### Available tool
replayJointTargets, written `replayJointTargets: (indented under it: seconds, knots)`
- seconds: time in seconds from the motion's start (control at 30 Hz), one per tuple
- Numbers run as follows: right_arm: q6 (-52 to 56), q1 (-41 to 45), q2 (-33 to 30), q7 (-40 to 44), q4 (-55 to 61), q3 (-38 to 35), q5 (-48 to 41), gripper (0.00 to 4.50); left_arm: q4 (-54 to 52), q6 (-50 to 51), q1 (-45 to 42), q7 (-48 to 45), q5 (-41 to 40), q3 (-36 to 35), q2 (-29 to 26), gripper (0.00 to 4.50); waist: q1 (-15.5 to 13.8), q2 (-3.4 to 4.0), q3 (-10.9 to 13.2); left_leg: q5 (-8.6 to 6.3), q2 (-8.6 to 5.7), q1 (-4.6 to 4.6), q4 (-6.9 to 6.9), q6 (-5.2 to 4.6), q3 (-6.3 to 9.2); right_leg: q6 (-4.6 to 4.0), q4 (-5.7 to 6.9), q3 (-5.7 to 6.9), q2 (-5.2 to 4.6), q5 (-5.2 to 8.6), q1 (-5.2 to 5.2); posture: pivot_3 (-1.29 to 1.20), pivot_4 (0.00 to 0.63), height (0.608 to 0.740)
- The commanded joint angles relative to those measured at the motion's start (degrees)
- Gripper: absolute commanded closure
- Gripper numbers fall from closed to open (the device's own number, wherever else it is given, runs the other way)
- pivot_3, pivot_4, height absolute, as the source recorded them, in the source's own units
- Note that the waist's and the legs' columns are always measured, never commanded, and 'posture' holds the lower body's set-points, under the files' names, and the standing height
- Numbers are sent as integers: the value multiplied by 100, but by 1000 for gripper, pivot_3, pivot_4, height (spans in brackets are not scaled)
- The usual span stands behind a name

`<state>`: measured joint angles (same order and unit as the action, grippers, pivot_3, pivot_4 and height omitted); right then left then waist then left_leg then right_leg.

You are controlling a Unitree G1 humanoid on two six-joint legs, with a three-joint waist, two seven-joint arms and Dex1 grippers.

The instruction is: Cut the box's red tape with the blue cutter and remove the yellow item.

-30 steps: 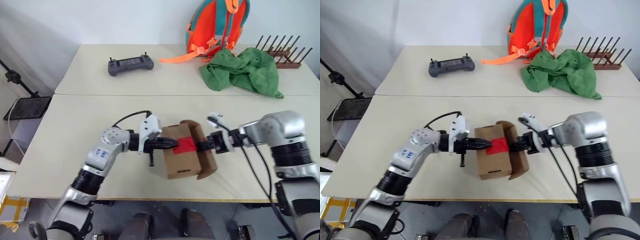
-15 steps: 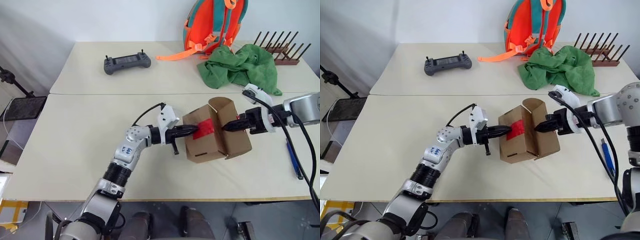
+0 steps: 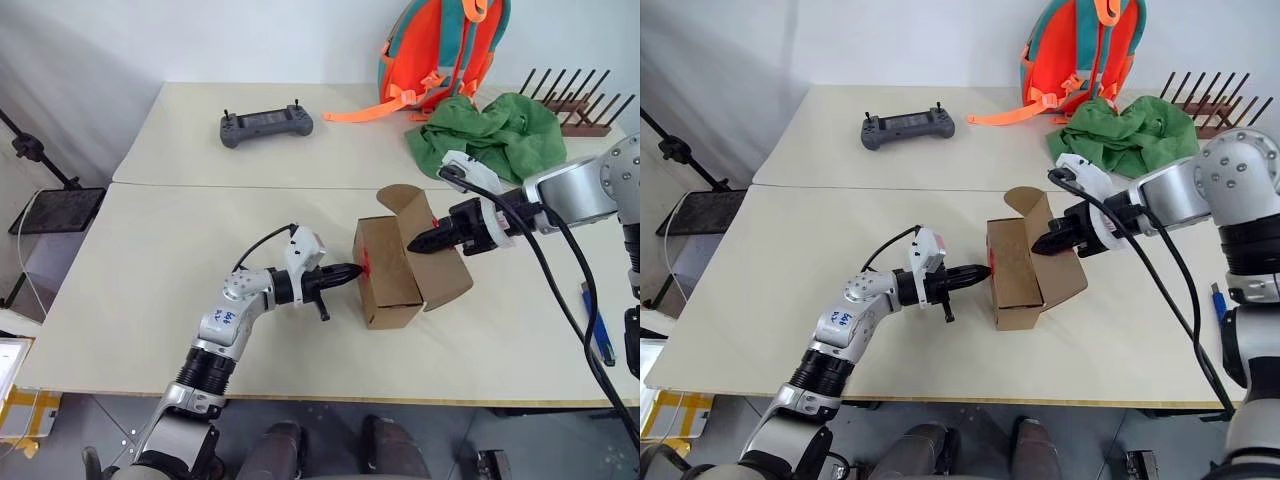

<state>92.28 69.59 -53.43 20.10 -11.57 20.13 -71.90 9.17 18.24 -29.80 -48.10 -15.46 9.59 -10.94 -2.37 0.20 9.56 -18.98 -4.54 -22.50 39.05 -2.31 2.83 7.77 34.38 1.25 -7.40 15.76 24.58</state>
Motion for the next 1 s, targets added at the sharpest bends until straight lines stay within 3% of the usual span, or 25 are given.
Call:
replayJointTargets:
  seconds: [0.03,0.27,0.37,0.63,0.8,0.9,1.0]
  knots:
    - [22,182,74,108,135,470,55,4464,-439,71,10,-1,-103,103,89,4500,5,0,0,0,1,1,0,0,0,0,2,1,1,0,0,0,150,740]
    - [22,420,86,421,236,747,474,4464,-1215,1309,-353,-775,-854,-178,-693,4500,13,-1,0,0,3,-1,0,0,3,0,4,-1,2,0,2,0,150,740]
    - [22,418,88,526,254,741,596,4464,-1327,1693,-916,-681,-1205,-427,-698,4500,15,-1,1,0,2,-2,1,0,7,0,4,0,0,0,0,0,150,740]
    - [22,308,220,518,283,581,734,4464,-739,1381,-1414,-230,-450,296,-328,4500,90,-3,1,0,0,6,-4,-1,1,0,7,19,13,0,-2,0,150,740]
    - [22,171,217,370,343,336,624,4464,-641,1201,-1332,-426,156,992,-590,4500,100,-3,1,0,10,7,-2,1,-4,0,8,15,22,0,0,0,150,740]
    - [22,133,16,399,357,291,572,4464,-561,1210,-1269,-375,355,1076,-777,4500,97,-3,1,0,13,10,-1,2,-3,0,7,13,18,0,-3,0,150,740]
    - [22,207,-534,591,539,873,781,4464,-508,1439,-1109,-328,150,803,-882,4500,92,-2,0,0,12,11,-1,2,-3,0,7,11,16,0,-3,0,150,740]
